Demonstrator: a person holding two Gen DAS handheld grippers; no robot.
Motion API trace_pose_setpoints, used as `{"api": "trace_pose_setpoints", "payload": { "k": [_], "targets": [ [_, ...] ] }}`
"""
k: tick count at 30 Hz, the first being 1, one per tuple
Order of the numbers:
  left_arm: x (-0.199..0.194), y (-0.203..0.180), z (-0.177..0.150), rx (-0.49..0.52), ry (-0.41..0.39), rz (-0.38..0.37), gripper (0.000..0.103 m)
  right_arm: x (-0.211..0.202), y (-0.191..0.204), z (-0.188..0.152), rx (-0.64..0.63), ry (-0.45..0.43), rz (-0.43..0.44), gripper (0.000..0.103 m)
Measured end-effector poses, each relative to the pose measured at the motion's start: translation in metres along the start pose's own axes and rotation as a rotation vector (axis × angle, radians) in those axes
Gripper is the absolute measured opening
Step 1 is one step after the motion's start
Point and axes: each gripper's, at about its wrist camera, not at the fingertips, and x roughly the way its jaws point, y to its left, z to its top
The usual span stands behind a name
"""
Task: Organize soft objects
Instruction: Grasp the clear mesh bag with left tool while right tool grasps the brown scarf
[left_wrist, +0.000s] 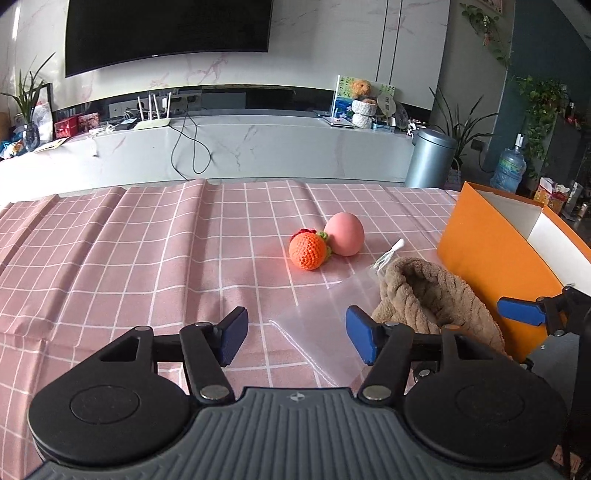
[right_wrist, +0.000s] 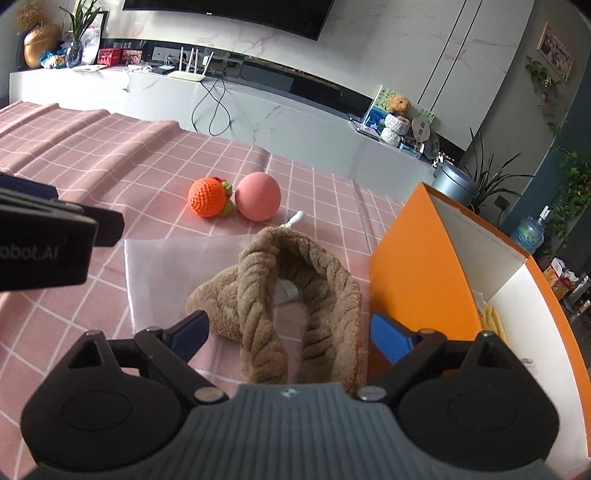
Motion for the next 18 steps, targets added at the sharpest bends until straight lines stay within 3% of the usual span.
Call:
{"api": "trace_pose_setpoints", "payload": {
  "k": [11, 13, 16, 18],
  "targets": [
    [0.016, 0.008, -0.005, -0.024, 0.015, -0.091, 0.072, 0.027, -0.01, -0.003, 0.098, 0.094, 0.081, 0.087],
    [0.019, 0.006, -0.006, -0.019, 0.019, -0.103, 0.072, 0.03, -0.009, -0.005, 0.092, 0.115, 0.112, 0.071],
    [0.024, 0.002, -0.008, -0.006, 0.035, -0.111, 0.072, 0.03, -0.01, -0.011, 0.088, 0.108, 0.126, 0.057],
    [0.029, 0.003, -0.009, -0.001, 0.044, -0.11, 0.074, 0.028, -0.011, -0.011, 0.076, 0.101, 0.117, 0.037]
  ]
}}
